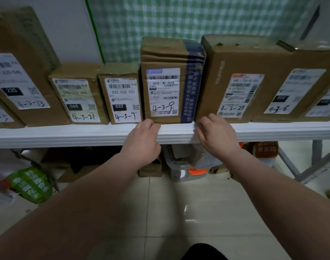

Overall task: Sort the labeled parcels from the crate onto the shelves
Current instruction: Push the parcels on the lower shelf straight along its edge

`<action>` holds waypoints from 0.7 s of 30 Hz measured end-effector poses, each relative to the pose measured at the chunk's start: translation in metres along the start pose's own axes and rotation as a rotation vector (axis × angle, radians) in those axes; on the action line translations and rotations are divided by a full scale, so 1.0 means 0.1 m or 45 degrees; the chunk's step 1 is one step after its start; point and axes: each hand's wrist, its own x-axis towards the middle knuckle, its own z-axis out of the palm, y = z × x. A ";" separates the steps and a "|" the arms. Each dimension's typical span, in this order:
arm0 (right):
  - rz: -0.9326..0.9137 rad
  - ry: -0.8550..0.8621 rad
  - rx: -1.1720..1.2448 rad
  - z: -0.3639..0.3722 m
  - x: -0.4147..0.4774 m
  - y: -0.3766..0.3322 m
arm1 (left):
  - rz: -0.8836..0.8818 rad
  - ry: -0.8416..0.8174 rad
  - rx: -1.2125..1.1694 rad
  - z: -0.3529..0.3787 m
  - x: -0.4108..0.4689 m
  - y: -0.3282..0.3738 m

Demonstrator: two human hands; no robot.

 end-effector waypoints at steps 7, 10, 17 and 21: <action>-0.057 -0.024 0.099 0.07 -0.03 0.13 | -0.133 -0.038 0.073 0.02 0.03 0.12; -0.061 -0.064 0.151 0.04 -0.05 0.27 | -0.219 -0.060 0.100 0.03 0.06 0.23; 0.227 0.059 -0.061 -0.18 -0.21 1.03 | 0.209 0.021 0.153 0.18 0.21 0.92; 0.288 -0.063 -0.060 -0.25 -0.21 1.35 | 0.330 -0.091 0.080 0.32 0.39 1.29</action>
